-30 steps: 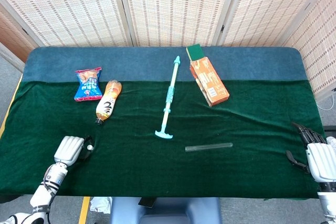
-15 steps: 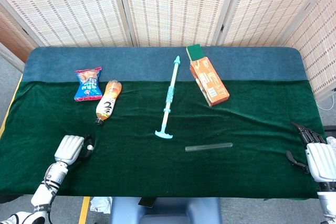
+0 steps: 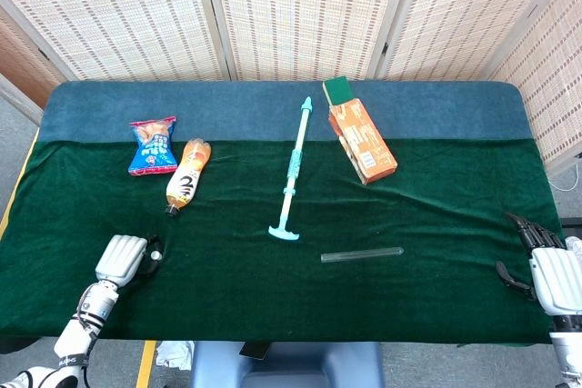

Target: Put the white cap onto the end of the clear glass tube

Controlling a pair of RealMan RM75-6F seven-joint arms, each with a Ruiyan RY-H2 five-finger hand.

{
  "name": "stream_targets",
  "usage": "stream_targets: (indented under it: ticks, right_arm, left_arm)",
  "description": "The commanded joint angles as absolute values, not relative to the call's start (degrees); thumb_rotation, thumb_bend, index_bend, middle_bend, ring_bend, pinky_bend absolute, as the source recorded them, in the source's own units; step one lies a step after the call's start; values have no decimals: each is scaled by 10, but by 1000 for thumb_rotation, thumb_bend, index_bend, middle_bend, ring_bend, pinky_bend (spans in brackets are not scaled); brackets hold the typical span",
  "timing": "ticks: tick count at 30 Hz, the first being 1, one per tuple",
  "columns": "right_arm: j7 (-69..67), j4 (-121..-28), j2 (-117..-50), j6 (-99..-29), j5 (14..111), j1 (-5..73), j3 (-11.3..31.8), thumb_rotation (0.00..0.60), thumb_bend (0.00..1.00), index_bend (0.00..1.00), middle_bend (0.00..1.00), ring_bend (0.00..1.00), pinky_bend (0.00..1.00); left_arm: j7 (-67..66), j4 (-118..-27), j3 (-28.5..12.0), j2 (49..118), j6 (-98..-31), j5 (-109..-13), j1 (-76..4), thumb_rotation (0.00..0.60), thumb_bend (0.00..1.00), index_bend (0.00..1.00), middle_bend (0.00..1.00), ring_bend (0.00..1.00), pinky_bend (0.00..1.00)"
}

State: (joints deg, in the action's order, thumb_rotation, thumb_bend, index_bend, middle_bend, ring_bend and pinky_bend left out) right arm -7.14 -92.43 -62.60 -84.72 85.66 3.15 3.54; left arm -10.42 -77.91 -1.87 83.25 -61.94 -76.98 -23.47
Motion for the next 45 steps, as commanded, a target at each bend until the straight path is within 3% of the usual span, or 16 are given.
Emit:
stream_targets:
  ticks: [1, 18, 28, 33, 38, 40, 45]
  right_arm:
    - [-70, -925, -626, -847, 857, 32, 35, 600, 406, 112, 214, 190, 221]
    - [-63, -931, -624, -842, 854, 33, 36, 600, 406, 112, 215, 190, 221]
    - [-55, -946, -618, -834, 860, 38, 32, 600, 407, 112, 247, 240, 232]
    - [-9, -975, -615, -815, 881, 59, 32, 600, 406, 139, 359, 375, 391]
    - [41, -1003, -626, -769, 882, 96, 40, 600, 365, 275, 558, 721, 719]
    - [60, -1004, -638, -745, 878, 115, 45, 600, 360, 349, 680, 844, 847]
    - [100, -986, -686, -680, 848, 162, 57, 600, 354, 408, 883, 952, 994]
  left_arm:
    - [-103, -778, -19, 833, -619, -770, -235, 600, 426, 489, 1000, 913, 836]
    - [-95, -760, -20, 840, -616, -771, -240, 600, 431, 525, 1000, 913, 836]
    - [-71, -764, -23, 831, -635, -789, -238, 600, 532, 591, 1000, 918, 836]
    - [-33, -803, -32, 799, -660, -802, -233, 600, 540, 596, 1000, 918, 836]
    - [-6, -842, -34, 765, -684, -817, -224, 600, 540, 597, 1000, 919, 836]
    - [-5, -854, -34, 755, -696, -823, -219, 600, 540, 598, 1000, 919, 836]
    - [2, -879, -28, 738, -713, -835, -210, 600, 541, 598, 1000, 918, 836]
